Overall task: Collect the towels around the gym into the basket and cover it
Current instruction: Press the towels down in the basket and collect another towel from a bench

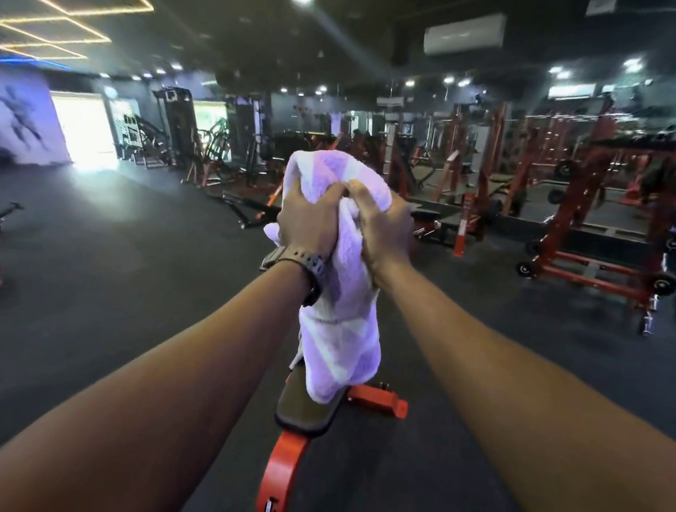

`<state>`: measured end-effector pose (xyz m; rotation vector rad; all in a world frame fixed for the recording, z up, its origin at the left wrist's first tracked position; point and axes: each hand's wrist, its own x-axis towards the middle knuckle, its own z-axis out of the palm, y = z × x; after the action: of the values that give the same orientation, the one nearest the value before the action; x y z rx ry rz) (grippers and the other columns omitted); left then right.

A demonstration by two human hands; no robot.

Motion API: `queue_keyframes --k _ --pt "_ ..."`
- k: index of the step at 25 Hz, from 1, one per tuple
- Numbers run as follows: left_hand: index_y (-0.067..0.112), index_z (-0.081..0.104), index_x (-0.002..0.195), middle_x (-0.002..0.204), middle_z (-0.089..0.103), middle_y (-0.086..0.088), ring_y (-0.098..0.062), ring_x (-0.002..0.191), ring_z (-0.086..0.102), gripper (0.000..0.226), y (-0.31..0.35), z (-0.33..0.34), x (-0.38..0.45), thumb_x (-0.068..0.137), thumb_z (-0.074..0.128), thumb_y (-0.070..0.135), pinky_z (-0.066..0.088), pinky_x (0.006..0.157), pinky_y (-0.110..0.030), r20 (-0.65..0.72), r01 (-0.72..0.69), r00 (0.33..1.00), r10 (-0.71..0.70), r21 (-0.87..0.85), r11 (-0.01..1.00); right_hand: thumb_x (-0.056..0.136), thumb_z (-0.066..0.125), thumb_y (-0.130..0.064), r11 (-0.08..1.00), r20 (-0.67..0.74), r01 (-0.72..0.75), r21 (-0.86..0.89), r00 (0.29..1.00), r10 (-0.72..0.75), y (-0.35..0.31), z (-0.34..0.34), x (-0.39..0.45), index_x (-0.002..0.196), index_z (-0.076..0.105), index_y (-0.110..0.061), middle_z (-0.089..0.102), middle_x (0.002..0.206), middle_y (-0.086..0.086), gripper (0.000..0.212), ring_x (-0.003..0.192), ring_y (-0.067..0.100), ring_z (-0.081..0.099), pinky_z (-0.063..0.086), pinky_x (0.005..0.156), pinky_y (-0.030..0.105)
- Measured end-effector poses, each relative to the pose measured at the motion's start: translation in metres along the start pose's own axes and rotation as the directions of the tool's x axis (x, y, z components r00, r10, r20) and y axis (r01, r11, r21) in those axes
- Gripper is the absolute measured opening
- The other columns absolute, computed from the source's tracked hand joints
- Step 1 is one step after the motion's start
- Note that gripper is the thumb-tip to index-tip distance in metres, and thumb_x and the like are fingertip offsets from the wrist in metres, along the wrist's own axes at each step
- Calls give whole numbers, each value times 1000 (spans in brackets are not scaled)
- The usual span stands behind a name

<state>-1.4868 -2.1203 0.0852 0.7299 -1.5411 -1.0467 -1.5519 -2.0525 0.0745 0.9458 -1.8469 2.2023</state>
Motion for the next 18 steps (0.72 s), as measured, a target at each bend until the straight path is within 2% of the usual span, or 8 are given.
queue_keyframes --k 2,5,7,9,11,13,15,18 --pt "33 53 140 70 50 24 -11 77 56 77 -8 9 17 67 63 56 36 82 -26 -3 2 1000 -3 -40 999 67 61 -67 1000 1 -1 -2 1000 1 9 9 16 60 63 -26 71 67 -2 42 64 16 61 46 62 30" --pt "33 54 139 71 53 26 11 71 47 76 -27 30 43 67 65 56 40 84 -27 -15 8 1000 -9 -73 997 68 63 -64 1000 5 3 19 1000 -3 34 21 44 59 64 -27 68 61 -8 37 62 12 62 45 61 27" --pt "34 53 139 74 56 26 11 73 50 76 -43 46 60 67 64 56 42 86 -27 -17 -4 1000 3 -74 997 67 63 -64 1000 5 8 13 1000 -8 55 29 65 59 65 -27 68 60 -9 38 62 11 61 47 61 27" --pt "36 51 141 81 63 22 -1 78 58 76 -61 69 83 69 64 54 39 85 -24 -13 -9 1000 8 -65 998 69 63 -64 1000 13 -3 -2 1000 3 85 40 91 62 65 -25 70 65 -6 40 63 12 61 50 66 31" --pt "34 54 138 86 67 14 -14 86 62 71 -87 95 111 70 65 51 41 85 -24 -11 -12 1000 12 -52 999 70 63 -63 1000 34 -8 7 999 7 123 55 121 71 70 -22 74 74 1 42 69 17 64 53 72 37" --pt "27 63 127 80 67 15 -18 85 64 63 -120 125 144 68 66 48 47 77 -21 -27 -15 1000 14 -35 999 68 62 -65 999 42 -30 14 999 30 166 72 152 87 76 -16 78 84 6 55 75 19 68 56 74 37" --pt "19 68 110 75 65 15 -18 79 64 49 -158 152 173 67 66 43 43 62 -10 -64 -5 998 4 -11 1000 66 60 -69 999 89 -52 1 995 51 212 88 178 97 75 -15 79 93 9 65 79 15 64 56 78 39" --pt "15 68 103 75 65 12 -1 67 60 39 -215 180 204 70 66 37 40 59 -8 -109 52 993 -51 8 999 70 54 -74 991 212 -55 -126 974 81 275 109 208 104 71 -16 77 98 10 69 86 18 65 54 85 43"
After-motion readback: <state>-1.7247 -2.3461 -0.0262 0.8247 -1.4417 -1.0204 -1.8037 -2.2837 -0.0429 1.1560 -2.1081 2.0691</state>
